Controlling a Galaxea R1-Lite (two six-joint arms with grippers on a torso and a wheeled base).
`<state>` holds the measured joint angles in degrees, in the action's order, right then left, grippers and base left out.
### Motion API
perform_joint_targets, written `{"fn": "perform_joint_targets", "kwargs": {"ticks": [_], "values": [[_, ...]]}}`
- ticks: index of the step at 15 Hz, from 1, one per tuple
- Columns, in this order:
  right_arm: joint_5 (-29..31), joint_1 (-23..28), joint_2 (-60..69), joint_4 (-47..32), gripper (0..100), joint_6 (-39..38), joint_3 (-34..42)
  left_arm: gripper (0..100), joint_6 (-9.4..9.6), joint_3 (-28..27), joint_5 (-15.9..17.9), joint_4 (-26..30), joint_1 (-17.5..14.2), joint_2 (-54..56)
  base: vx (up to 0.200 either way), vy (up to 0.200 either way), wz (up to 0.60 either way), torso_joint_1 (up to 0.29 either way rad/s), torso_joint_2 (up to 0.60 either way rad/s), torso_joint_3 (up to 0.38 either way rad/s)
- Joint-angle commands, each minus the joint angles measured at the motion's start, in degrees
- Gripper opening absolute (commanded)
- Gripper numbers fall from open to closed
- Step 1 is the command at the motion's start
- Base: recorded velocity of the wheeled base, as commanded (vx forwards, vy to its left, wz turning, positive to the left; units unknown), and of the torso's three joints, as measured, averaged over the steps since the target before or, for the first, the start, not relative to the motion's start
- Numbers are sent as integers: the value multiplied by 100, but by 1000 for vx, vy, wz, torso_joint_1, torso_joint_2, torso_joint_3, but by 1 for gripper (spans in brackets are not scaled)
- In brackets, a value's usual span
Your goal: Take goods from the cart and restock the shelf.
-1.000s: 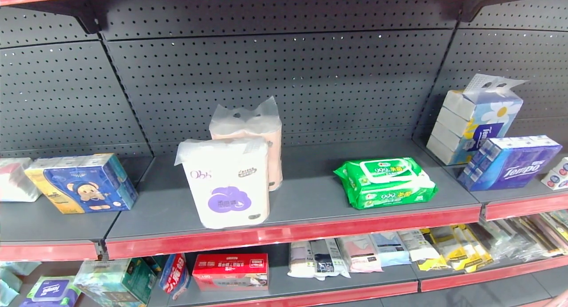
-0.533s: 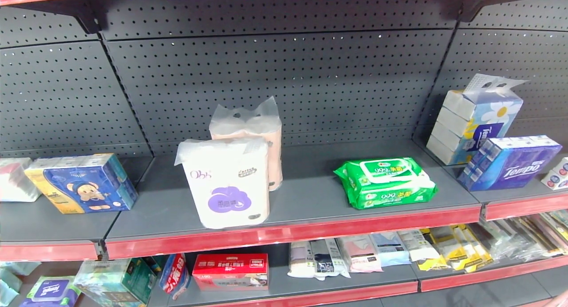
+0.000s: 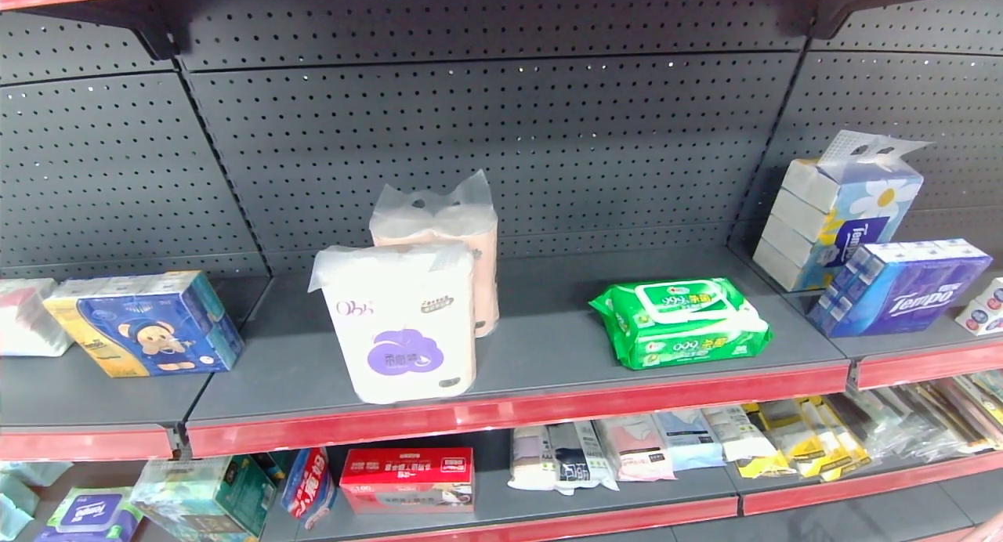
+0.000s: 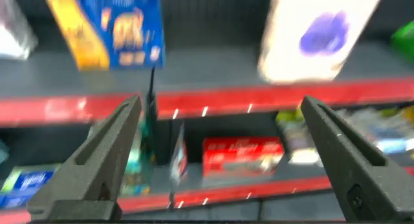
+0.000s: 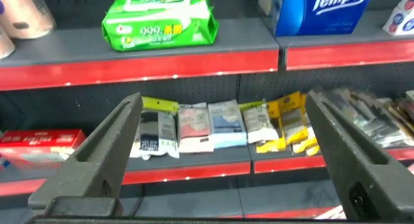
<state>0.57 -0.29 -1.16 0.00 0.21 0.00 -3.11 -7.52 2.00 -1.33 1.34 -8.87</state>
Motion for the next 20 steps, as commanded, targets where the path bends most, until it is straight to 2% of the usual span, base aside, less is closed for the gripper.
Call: {"fn": "perform_joint_targets", "kwargs": {"ticks": [1,3,4,6,9,13,15,18,19,20], "values": [[4,20,116,0,100,-3,0,100,-340,-1981,152,-685,165,-2953,0,0,0,0,0,0],[4,20,116,0,100,-12,0,100,-436,-2421,37,-790,42,-3841,0,0,0,0,0,0],[4,20,116,0,100,-12,0,100,-542,-2412,29,-799,-152,-4201,0,0,0,0,0,0],[4,20,116,0,100,-12,0,100,-621,-2227,64,-790,-345,-4421,0,0,0,0,0,0],[4,20,116,0,100,-12,0,100,-621,-1788,73,-781,-371,-4606,0,0,0,0,0,0],[4,20,116,0,100,-12,0,100,-603,-1647,-86,-790,-424,-5405,0,0,0,0,0,0],[4,20,116,0,100,-12,0,100,-559,-1647,-130,-948,-512,-6012,0,0,0,0,0,0],[4,20,116,0,100,-12,0,100,-454,-1656,-147,-1625,-512,-6935,0,0,0,0,0,0],[4,20,116,0,100,-12,0,100,-287,-1674,-156,-1704,-512,-7190,0,0,0,0,0,0],[4,20,116,0,100,-12,0,100,-199,-1682,-156,-1757,-512,-7365,0,0,0,0,0,0]]}}
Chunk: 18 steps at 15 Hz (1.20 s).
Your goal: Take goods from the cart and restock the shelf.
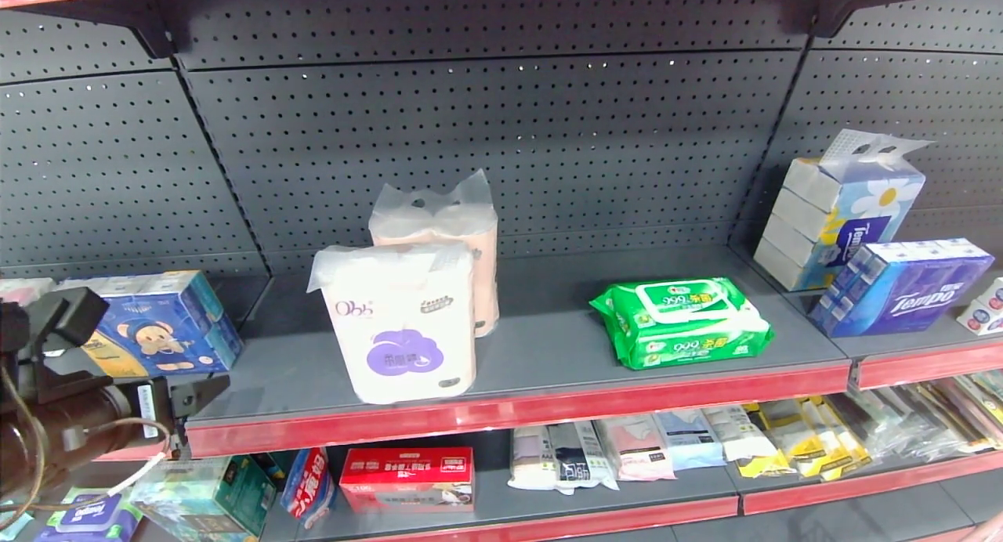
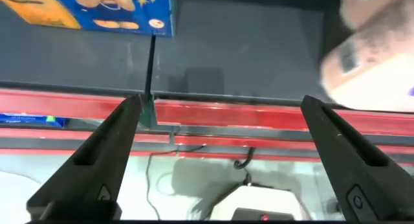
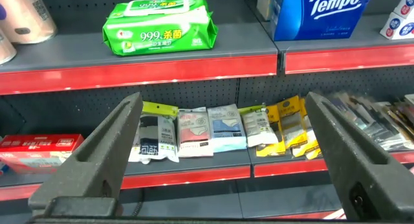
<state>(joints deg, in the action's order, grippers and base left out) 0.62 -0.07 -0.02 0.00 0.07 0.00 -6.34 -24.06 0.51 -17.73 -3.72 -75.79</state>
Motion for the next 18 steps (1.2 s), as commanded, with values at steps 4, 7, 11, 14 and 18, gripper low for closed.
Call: {"fn": "perform_joint_targets", "kwargs": {"ticks": [4,7,11,14,18], "values": [[-1,-1,2,0,100,1,0,100,423,-90,-78,-205,99,-1175,0,0,0,0,0,0],[-1,-1,2,0,100,1,0,100,388,-353,-95,-205,372,-1465,0,0,0,0,0,0],[-1,-1,2,0,100,1,0,100,309,-749,-104,-530,627,-1931,0,0,0,0,0,0],[-1,-1,2,0,100,1,0,100,274,-766,-165,-882,671,-2221,0,0,0,0,0,0],[-1,-1,2,0,100,1,0,100,256,-1039,-157,-1049,750,-2555,0,0,0,0,0,0]]}}
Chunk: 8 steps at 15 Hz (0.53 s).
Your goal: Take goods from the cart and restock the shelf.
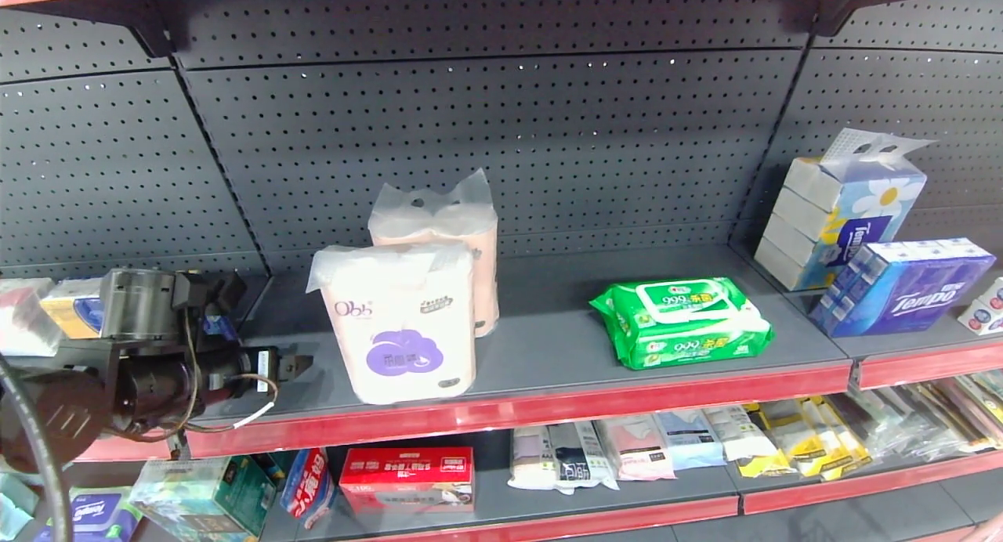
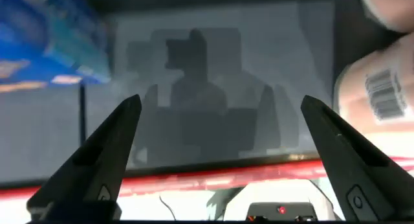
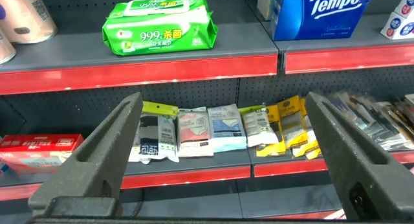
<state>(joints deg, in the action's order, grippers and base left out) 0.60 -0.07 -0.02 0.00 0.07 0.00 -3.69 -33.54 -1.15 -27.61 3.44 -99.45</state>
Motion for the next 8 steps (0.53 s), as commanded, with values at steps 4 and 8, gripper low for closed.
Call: {"fn": "perform_joint_targets", "kwargs": {"ticks": [4,8], "values": [[2,-1,2,0,100,1,0,100,-61,-232,-8,-245,192,-400,0,0,0,0,0,0],[2,-1,2,0,100,1,0,100,-88,-347,-8,-333,280,-531,0,0,0,0,0,0]]}}
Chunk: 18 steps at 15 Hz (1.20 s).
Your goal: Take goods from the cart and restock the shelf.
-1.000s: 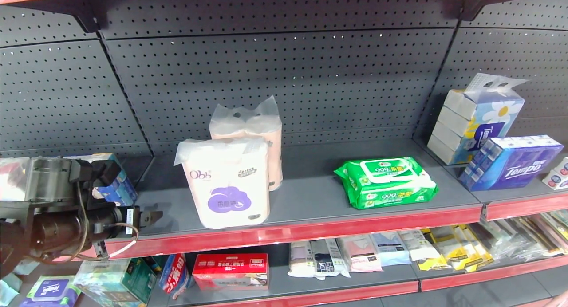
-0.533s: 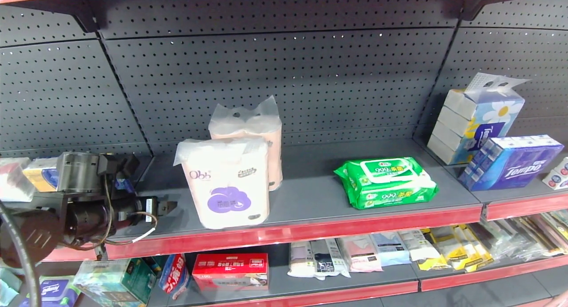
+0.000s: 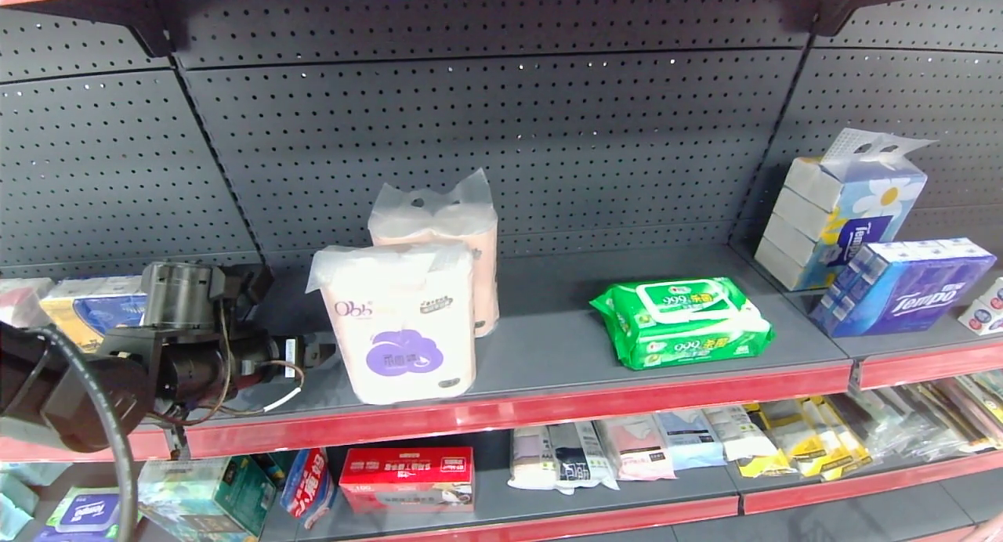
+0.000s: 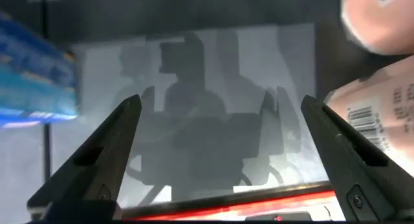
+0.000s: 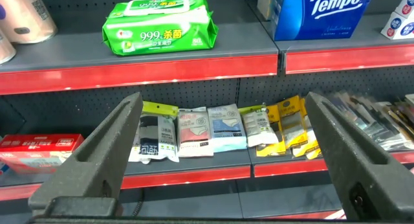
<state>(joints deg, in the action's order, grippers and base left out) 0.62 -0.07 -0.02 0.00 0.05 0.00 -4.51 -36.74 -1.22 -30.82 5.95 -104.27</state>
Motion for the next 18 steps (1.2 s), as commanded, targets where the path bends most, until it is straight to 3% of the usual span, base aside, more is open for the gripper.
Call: {"fn": "perform_joint_targets", "kwargs": {"ticks": [1,18], "values": [[-1,-1,2,0,100,4,0,100,3,-52,-1,-47,47,-103,0,0,0,0,0,0],[-1,-1,2,0,100,4,0,100,-6,-298,-36,-214,416,-419,0,0,0,0,0,0]]}}
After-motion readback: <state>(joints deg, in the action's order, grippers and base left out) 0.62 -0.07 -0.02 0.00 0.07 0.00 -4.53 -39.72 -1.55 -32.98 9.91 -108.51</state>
